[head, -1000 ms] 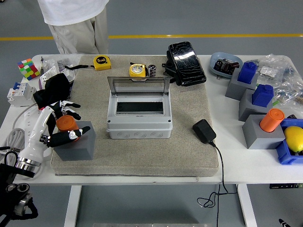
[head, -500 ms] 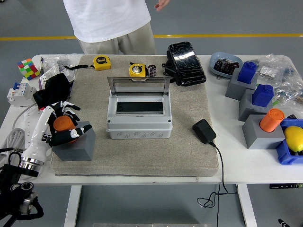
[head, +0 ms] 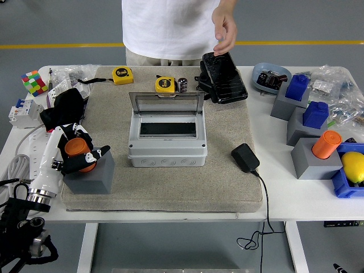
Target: Fetch the battery,place it into the box,close the lid of the box
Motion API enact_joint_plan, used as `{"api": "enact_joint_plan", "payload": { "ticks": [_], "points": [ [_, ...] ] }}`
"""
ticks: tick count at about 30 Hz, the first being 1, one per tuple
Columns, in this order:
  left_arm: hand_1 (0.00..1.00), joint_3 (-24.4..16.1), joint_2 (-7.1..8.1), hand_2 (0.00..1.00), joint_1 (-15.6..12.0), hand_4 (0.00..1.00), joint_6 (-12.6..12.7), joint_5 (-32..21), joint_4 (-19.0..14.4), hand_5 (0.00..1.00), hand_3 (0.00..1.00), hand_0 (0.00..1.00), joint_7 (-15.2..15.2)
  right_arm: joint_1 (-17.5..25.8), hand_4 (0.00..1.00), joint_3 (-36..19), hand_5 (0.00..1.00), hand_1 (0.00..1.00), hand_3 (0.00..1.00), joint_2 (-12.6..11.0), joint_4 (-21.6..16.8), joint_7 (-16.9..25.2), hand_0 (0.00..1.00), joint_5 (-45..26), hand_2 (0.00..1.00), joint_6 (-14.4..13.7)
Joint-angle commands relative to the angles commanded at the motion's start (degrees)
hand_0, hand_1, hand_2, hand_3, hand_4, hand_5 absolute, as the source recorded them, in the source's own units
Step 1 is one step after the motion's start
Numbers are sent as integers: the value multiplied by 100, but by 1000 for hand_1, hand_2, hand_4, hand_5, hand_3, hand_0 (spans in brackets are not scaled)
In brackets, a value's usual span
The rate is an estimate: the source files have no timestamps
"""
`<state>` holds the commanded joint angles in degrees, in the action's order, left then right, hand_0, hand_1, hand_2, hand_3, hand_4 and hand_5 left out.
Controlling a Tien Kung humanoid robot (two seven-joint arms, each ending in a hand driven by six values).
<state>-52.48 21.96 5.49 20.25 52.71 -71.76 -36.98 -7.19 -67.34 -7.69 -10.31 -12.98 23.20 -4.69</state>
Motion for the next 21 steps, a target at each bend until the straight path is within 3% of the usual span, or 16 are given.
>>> {"api": "enact_joint_plan", "payload": {
  "ticks": [9, 20, 21],
  "points": [
    [58, 50, 41, 223, 90, 902, 59, 200, -173, 2, 243, 10, 0, 5, 998, -4, 495, 684, 584, 21, 0, 35, 674, 8, 689, -14],
    [57, 152, 187, 224, 587, 890, 205, 1292, -544, 2, 244, 10, 0, -5, 998, 13, 492, 684, 582, 44, 0, 93, 676, -21, 687, -54],
    [57, 167, 200, 225, 649, 831, 247, 1438, -585, 2, 251, 7, 0, -5, 998, 16, 491, 682, 582, 45, 0, 94, 675, -22, 687, -54]
  ]
}}
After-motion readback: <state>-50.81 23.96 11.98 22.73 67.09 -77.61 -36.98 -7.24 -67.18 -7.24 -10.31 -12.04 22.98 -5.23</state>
